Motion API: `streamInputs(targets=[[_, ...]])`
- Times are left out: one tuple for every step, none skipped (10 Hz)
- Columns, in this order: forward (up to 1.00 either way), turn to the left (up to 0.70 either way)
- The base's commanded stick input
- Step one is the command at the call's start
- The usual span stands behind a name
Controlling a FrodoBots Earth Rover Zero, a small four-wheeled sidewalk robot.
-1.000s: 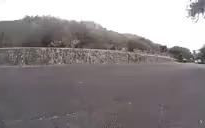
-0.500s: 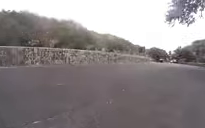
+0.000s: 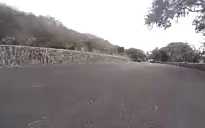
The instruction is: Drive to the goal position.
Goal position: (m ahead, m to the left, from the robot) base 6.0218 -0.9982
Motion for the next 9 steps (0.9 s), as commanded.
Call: streamInputs(targets=[[0.0, -0.45], [0.0, -0.45], [0.0, -0.45], [0.0, -0.45], [0.0, -0.45], [0.0, 0.0], [0.0, 0.0], [0.0, 0.0], [0.0, 0.0]])
